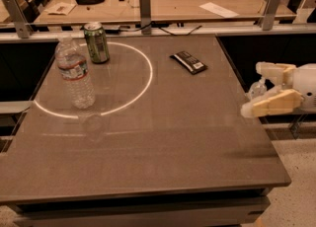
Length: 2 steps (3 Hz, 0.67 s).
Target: Move green can near water bottle
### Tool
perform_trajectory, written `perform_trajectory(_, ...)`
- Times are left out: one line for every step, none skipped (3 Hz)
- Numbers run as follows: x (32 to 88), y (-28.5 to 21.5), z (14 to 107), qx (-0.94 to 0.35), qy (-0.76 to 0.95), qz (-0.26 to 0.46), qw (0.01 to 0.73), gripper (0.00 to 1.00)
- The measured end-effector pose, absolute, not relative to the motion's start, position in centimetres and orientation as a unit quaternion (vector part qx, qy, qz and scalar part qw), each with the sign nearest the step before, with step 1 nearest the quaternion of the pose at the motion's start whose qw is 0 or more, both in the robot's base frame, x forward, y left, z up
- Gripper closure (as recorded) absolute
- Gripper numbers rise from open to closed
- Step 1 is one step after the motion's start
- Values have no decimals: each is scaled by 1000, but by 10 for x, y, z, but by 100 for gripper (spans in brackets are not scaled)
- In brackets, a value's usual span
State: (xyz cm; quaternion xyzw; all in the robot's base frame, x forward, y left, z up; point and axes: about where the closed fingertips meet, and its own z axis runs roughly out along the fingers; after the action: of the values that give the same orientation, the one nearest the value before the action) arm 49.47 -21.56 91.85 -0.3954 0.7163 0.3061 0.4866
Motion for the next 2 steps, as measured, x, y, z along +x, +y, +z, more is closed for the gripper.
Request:
perform_trajectory(532,-201,907,-383,712,292,511,0)
perform_trajectory(572,-180,906,-389,694,274,541,0)
